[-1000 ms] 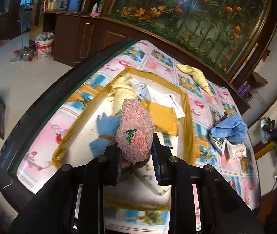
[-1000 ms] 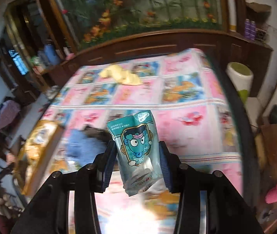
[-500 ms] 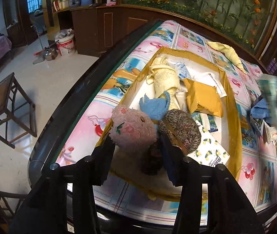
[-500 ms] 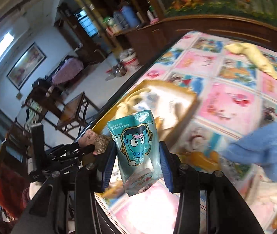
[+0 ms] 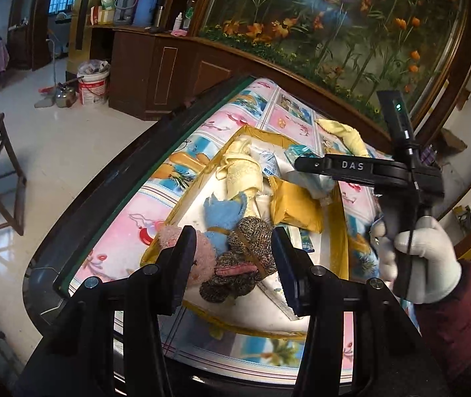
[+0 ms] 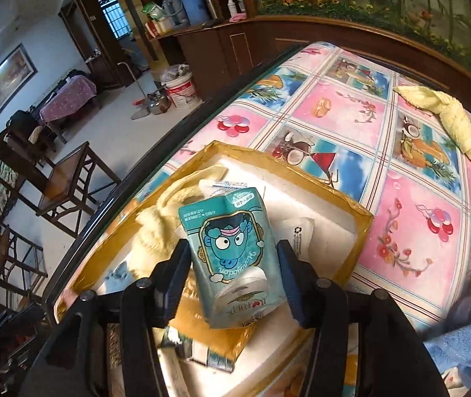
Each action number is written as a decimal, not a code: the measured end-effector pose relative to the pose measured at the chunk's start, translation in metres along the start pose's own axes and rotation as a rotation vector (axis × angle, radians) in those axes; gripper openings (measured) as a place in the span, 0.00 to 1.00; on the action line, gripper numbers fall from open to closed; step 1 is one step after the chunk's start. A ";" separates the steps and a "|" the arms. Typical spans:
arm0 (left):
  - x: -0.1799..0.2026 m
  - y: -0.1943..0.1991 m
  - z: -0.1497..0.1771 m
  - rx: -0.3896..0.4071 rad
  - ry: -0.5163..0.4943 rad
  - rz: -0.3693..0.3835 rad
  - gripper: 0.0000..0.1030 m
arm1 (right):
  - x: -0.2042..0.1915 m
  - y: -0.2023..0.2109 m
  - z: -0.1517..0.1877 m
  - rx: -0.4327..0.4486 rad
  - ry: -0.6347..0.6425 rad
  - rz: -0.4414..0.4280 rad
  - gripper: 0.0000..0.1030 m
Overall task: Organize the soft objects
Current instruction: 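Release the pink plush into the box with the left gripper while the right drops the teal pack in, then move both open grippers back toward the large blue towel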
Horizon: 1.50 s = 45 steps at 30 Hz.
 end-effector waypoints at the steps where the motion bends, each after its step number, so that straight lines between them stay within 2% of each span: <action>1: -0.001 0.001 0.000 0.001 0.007 0.003 0.46 | 0.000 -0.001 0.000 -0.004 -0.008 -0.011 0.53; 5: -0.003 0.003 0.000 0.001 0.031 0.014 0.46 | 0.005 0.012 0.001 0.017 -0.040 -0.036 0.54; 8: 0.000 0.005 0.001 -0.001 0.039 0.023 0.46 | 0.016 0.036 0.001 0.064 -0.072 -0.060 0.54; 12: 0.014 0.007 0.005 -0.007 0.019 0.036 0.46 | 0.038 0.071 0.010 0.118 -0.125 -0.091 0.59; 16: 0.033 0.009 0.009 -0.016 -0.012 0.052 0.46 | 0.065 0.100 0.029 0.161 -0.165 -0.085 0.61; 22: 0.067 0.013 0.017 -0.029 -0.073 0.085 0.46 | 0.110 0.140 0.069 0.226 -0.198 -0.027 0.61; 26: 0.091 0.008 0.022 -0.048 -0.104 0.128 0.46 | 0.165 0.175 0.103 0.286 -0.319 0.024 0.61; 30: 0.123 -0.009 0.037 -0.109 -0.162 0.184 0.46 | 0.230 0.202 0.139 0.312 -0.438 0.142 0.64; 33: 0.145 -0.020 0.050 -0.153 -0.201 0.214 0.46 | 0.265 0.207 0.157 0.300 -0.493 0.210 0.65; 36: 0.159 -0.022 0.058 -0.170 -0.243 0.219 0.46 | 0.275 0.200 0.160 0.294 -0.526 0.184 0.65; 40: 0.162 -0.024 0.063 -0.182 -0.254 0.210 0.46 | 0.262 0.182 0.143 0.291 -0.490 0.131 0.64; 45: 0.161 -0.031 0.065 -0.197 -0.232 0.222 0.46 | 0.246 0.153 0.104 0.274 -0.433 0.096 0.64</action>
Point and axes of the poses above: each gripper's, at about its wrist camera, not at the fingertips, and y roughly against the way its jaws point, x to its right, z to its underside, the point moved 8 cm from there along -y, roughly the way its jaws point, and after that the axes turned 7 degrees about z, right-handed, at the moved point
